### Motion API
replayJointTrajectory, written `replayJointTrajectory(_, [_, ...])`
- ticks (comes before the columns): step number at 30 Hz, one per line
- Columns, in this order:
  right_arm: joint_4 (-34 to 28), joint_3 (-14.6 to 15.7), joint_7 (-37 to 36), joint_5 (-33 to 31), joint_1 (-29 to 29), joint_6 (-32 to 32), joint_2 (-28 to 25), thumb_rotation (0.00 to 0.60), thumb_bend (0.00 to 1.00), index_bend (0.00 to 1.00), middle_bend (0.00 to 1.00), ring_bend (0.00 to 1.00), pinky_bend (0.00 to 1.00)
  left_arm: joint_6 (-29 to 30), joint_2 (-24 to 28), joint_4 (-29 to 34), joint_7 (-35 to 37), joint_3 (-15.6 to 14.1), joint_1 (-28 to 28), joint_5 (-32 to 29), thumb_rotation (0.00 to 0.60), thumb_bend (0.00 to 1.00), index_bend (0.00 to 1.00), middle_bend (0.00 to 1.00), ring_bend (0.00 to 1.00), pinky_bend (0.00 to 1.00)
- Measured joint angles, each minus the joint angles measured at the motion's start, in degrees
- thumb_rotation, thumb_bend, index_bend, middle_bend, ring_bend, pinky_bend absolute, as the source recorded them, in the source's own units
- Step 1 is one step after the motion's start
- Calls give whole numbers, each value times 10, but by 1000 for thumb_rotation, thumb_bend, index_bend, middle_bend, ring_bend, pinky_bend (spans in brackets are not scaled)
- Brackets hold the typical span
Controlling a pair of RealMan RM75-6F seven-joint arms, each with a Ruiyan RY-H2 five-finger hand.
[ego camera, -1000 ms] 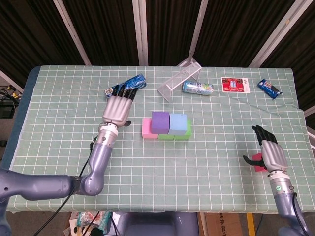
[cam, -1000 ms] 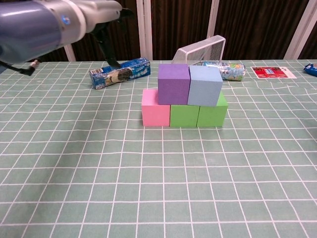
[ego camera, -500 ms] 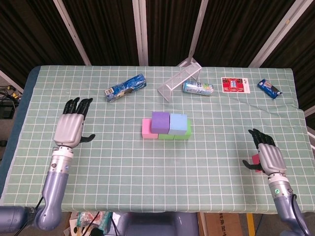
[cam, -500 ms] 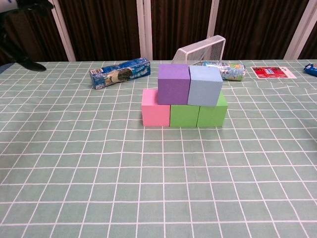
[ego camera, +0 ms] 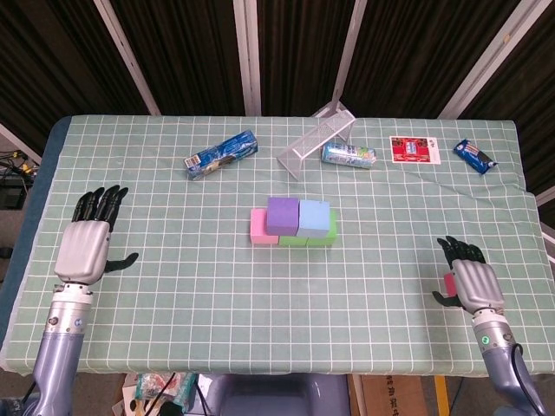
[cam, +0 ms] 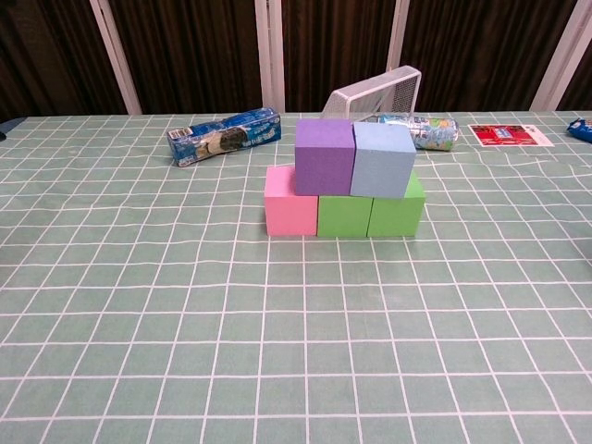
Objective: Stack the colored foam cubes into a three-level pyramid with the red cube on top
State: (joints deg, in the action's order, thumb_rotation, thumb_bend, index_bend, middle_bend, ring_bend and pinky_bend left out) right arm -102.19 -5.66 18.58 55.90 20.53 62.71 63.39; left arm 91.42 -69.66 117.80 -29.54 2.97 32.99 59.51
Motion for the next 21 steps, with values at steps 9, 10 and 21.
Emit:
replayJointTrajectory(9, [5,16,39,-28,11,-15,-13,600,258,0,0,0,0,-19,15,9,10,15,-16,14,600,121,0,37,27,27])
replayJointTrajectory(10, [6,18,40,-28,12,-16,-15,600,258,0,0,0,0,-20,16,9,11,16,-17,15,600,121,0,37,27,26])
replayJointTrajectory(21, [28,39,53,-33,25,-62,-37,600,257,0,1,0,0,-31,14,12,6,30,-30,23,600,120,0,37,27,27])
